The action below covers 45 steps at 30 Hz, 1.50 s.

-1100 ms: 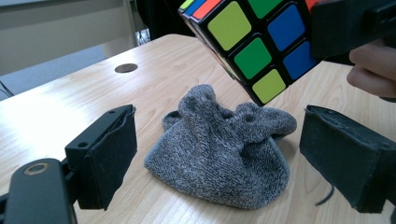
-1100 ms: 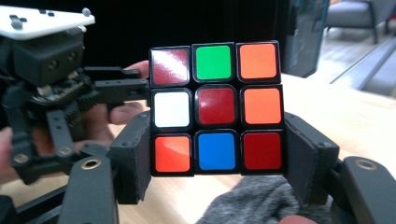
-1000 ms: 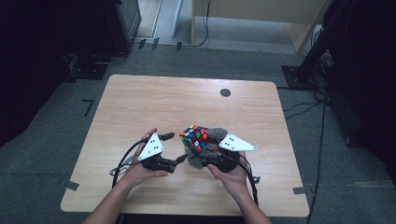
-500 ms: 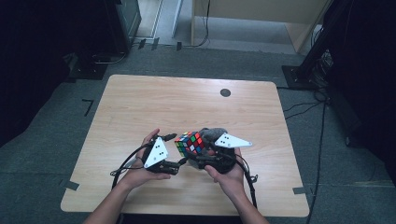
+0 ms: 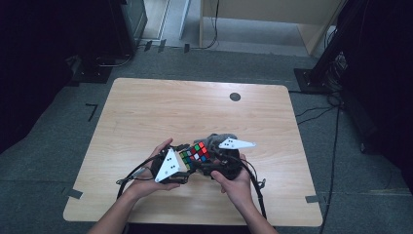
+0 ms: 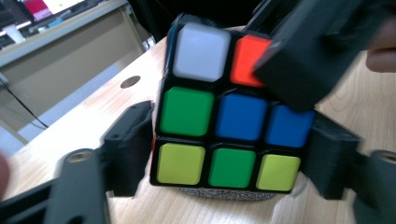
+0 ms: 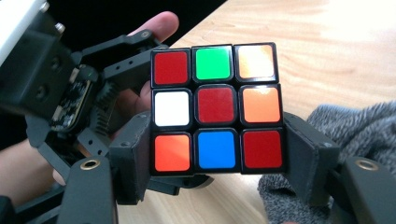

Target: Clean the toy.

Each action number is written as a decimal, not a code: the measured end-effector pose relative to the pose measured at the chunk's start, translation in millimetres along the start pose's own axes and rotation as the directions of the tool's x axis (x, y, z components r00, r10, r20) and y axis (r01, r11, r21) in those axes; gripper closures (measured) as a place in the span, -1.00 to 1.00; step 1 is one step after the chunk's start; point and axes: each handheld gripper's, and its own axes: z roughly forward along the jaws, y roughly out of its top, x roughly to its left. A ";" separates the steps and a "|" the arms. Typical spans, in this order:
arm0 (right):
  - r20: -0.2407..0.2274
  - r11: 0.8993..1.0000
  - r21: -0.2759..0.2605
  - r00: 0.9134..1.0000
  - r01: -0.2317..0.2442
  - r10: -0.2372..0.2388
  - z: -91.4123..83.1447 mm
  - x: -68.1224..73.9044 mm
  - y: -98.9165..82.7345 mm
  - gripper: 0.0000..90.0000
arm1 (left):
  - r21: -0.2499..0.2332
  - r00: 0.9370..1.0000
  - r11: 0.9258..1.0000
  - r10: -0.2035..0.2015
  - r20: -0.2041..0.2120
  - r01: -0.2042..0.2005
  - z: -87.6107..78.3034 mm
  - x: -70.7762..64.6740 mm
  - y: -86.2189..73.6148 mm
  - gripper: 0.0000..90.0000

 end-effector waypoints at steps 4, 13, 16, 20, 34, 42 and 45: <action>-0.053 0.999 -0.010 0.997 -0.053 0.052 -1.9 -7.5 -0.4 -0.29 | 0.001 1.000 1.000 -0.023 0.014 0.023 -0.3 1.7 -0.6 -0.25; -0.062 0.991 -0.135 0.998 -0.026 0.018 -22.7 -17.4 6.7 -0.47 | 0.008 0.991 0.991 -0.132 -0.012 0.132 -6.4 18.9 -7.8 -0.25; 0.025 0.980 -0.194 0.999 0.041 -0.037 -27.2 -22.3 6.3 -0.50 | -0.002 0.983 0.983 -0.182 -0.017 0.182 -10.6 27.3 -12.1 -0.24; 0.242 0.967 -0.182 0.961 0.181 -0.134 -20.0 -31.2 -2.9 -0.39 | -0.021 0.971 0.971 -0.239 -0.025 0.239 -15.9 35.2 -17.0 -0.24; 0.375 0.976 0.107 0.901 0.190 -0.217 30.7 -51.9 -33.6 -0.50 | -0.023 0.946 0.946 -0.323 -0.001 0.323 -19.0 41.2 -21.5 -0.24; 0.439 0.968 0.192 0.868 0.162 -0.232 41.3 -55.6 -42.8 -0.23 | 0.000 0.930 0.931 -0.366 0.024 0.366 -17.5 42.9 -21.4 -0.25; 0.453 0.967 0.203 0.860 0.155 -0.233 37.9 -56.5 -42.0 -0.02 | 0.005 0.935 0.935 -0.356 0.003 0.356 -17.3 42.1 -20.9 -0.25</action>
